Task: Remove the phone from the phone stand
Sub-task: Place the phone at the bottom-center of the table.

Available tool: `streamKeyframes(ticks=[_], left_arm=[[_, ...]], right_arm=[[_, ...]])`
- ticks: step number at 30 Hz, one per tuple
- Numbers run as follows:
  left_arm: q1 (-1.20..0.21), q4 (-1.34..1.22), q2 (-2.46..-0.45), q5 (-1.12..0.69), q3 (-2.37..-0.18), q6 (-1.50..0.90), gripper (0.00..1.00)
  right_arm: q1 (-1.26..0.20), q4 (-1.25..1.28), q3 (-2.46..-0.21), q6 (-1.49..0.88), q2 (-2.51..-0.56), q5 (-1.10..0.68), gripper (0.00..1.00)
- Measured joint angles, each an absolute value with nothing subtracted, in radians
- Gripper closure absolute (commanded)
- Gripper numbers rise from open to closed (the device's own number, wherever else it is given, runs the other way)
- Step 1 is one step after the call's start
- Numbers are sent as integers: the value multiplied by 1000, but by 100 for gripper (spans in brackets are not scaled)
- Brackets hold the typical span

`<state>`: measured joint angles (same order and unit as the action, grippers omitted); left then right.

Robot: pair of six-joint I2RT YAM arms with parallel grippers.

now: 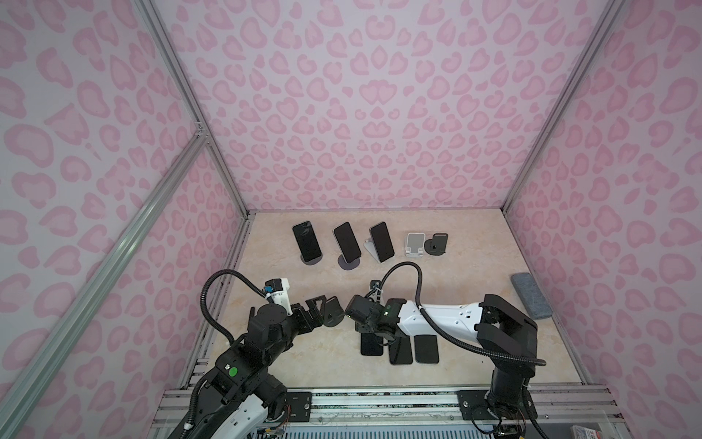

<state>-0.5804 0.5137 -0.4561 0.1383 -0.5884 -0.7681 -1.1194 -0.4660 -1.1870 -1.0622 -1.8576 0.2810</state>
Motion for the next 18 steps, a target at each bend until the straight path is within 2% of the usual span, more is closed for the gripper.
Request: streamKeyframes(ticks=[18], left_arm=[[-580, 448, -546, 137, -584, -789, 4]], right_arm=[[-1118, -334, -1134, -1053, -1909, 301, 32]])
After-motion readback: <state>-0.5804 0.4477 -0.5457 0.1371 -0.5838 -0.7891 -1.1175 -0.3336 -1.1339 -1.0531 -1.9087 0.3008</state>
